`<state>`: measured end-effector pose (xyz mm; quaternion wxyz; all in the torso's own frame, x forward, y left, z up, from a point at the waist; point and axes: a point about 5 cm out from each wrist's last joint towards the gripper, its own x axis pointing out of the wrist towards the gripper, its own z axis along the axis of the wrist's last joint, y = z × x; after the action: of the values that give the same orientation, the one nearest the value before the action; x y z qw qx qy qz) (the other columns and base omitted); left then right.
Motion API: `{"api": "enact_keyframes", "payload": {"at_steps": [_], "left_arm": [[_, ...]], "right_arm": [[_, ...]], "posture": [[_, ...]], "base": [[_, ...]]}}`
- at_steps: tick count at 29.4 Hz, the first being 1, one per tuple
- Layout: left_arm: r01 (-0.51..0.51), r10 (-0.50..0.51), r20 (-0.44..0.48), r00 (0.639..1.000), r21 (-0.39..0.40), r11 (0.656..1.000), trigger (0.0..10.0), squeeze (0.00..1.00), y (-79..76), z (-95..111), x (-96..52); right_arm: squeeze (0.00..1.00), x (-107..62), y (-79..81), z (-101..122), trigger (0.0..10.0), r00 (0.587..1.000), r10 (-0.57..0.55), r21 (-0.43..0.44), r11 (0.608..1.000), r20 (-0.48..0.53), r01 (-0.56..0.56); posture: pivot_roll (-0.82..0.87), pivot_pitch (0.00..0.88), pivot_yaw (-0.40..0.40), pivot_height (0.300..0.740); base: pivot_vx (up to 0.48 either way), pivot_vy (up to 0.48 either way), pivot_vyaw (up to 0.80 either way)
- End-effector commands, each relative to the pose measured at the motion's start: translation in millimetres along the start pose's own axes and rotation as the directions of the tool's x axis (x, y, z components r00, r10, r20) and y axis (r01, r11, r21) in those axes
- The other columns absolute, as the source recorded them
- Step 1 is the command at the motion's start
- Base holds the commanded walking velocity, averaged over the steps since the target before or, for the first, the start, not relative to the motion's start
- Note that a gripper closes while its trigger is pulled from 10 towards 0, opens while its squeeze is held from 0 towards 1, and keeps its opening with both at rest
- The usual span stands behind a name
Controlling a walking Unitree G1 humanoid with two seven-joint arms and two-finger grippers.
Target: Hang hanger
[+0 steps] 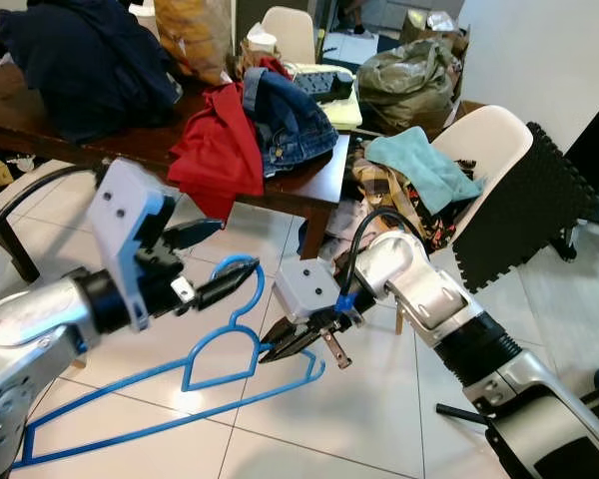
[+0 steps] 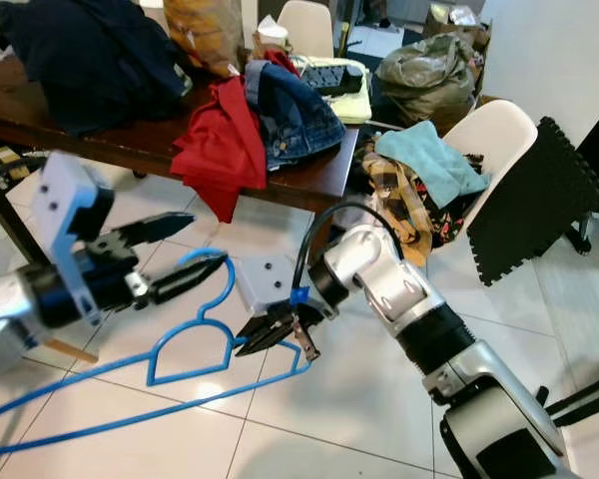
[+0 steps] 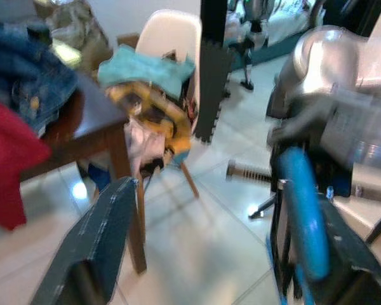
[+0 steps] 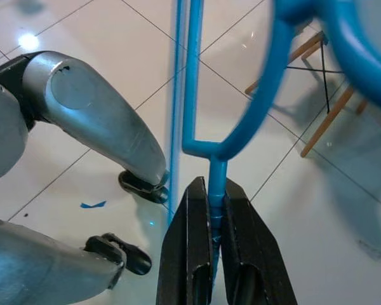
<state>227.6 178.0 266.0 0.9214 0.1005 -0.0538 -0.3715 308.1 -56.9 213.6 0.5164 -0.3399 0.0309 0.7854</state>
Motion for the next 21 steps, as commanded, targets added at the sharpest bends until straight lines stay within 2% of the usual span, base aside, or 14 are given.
{"api": "enact_keyframes", "payload": {"at_steps": [1, 4, 7, 10, 11, 12, 13, 14, 15, 16, 17, 18, 19, 21], "left_arm": [[-0.035, 0.035, -0.031, 0.999, 0.012, 0.999, 10.0, 1.0, 8.1, -2, -11.7], [-0.076, 0.077, -0.048, 0.996, 0.015, 0.997, 10.0, 1.0, 15.0, -4, -20.0], [-0.238, 0.241, -0.116, 0.964, 0.036, 0.971, 10.0, 1.0, 40.5, -13, -55.3], [-0.238, 0.241, -0.116, 0.964, 0.036, 0.971, 10.0, 1.0, 40.5, -13, -55.3], [-0.286, 0.289, -0.15, 0.945, 0.045, 0.957, 10.0, 1.0, 47.5, -18, -69.5], [-0.288, 0.29, -0.212, 0.933, 0.043, 0.957, 10.0, 1.0, 48.4, -25, -83.6], [-0.275, 0.274, -0.256, 0.927, 0.034, 0.961, 10.0, 1.0, 46.0, -31, -93.0], [-0.275, 0.274, -0.256, 0.927, 0.034, 0.961, 10.0, 1.0, 46.0, -31, -93.0], [-0.217, 0.206, -0.301, 0.931, -0.003, 0.976, 10.0, 1.0, 35.7, -37, -97.2], [-0.173, 0.153, -0.324, 0.934, -0.032, 0.984, 10.0, 1.0, 27.8, -41, -99.0], [-0.124, 0.095, -0.348, 0.933, -0.062, 0.99, 10.0, 1.0, 19.2, -45, -98.4], [-0.086, 0.047, -0.369, 0.928, -0.089, 0.992, 10.0, 1.0, 12.3, -48, -97.6], [-0.086, 0.047, -0.369, 0.928, -0.089, 0.992, 10.0, 1.0, 12.3, -48, -97.6], [-0.056, 0.005, -0.463, 0.886, -0.096, 0.994, 10.0, 1.0, 5.1, -59, -99.7]], "right_arm": [[0.0, -0.6, -2.8, 3, 10.0, 1.0, -0.017, -0.042, 0.999, -0.006, 0.016], [0.0, -1.3, -5.0, 4, 10.0, 0.999, -0.042, -0.045, 0.998, -0.003, 0.041], [0.0, -3.9, -18.2, 4, 10.0, 0.982, -0.191, -0.043, 0.981, 0.01, 0.191], [0.0, -3.9, -18.2, 4, 10.0, 0.982, -0.191, -0.043, 0.981, 0.01, 0.191], [0.0, -5.5, -26.3, 3, 10.0, 0.96, -0.279, -0.037, 0.959, 0.016, 0.28], [0.0, -8.4, -37.7, 3, 10.0, 0.919, -0.394, -0.012, 0.919, 0.026, 0.395], [0.0, -12.5, -49.5, 4, 10.0, 0.856, -0.515, 0.013, 0.857, 0.034, 0.515], [0.0, -12.5, -49.5, 4, 10.0, 0.856, -0.515, 0.013, 0.857, 0.034, 0.515], [0.0, -17.0, -60.4, 4, 10.0, 0.773, -0.633, 0.052, 0.774, 0.044, 0.631], [0.0, -19.8, -66.6, 4, 10.0, 0.714, -0.699, 0.078, 0.715, 0.046, 0.695], [0.0, -21.1, -70.8, 3, 10.0, 0.666, -0.745, 0.099, 0.666, 0.039, 0.739], [0.0, -21.7, -72.9, 1, 10.0, 0.634, -0.773, 0.097, 0.633, 0.026, 0.768], [0.0, -21.7, -72.9, 1, 10.0, 0.634, -0.773, 0.097, 0.633, 0.026, 0.768], [0.0, -23.2, -76.2, -7, 10.0, 0.555, -0.831, 0.068, 0.552, -0.04, 0.831]], "posture": [[0.1, 0.108, -0.122, 0.74], [0.1, 0.108, -0.121, 0.74], [0.1, 0.107, -0.12, 0.74], [0.1, 0.107, -0.12, 0.74], [0.1, 0.107, -0.123, 0.74], [0.11, 0.108, -0.124, 0.74], [0.11, 0.106, -0.125, 0.74], [0.11, 0.106, -0.125, 0.74], [0.11, 0.105, -0.124, 0.74], [0.11, 0.105, -0.124, 0.74], [0.11, 0.104, -0.125, 0.74], [0.11, 0.104, -0.126, 0.74], [0.11, 0.104, -0.126, 0.74], [0.11, 0.102, -0.127, 0.74]], "base": [[0.0, 0.0, 0.0], [0.0, 0.0, 0.0], [0.0, 0.0, 0.0], [0.0, 0.0, 0.0], [0.0, 0.0, 0.0], [0.0, 0.0, 0.0], [0.0, 0.0, 0.0], [0.0, 0.0, 0.0], [0.0, 0.0, 0.0], [0.0, 0.0, 0.0], [0.0, 0.0, 0.0], [0.0, 0.0, 0.0], [0.0, 0.0, 0.0], [0.0, 0.0, 0.0]]}}
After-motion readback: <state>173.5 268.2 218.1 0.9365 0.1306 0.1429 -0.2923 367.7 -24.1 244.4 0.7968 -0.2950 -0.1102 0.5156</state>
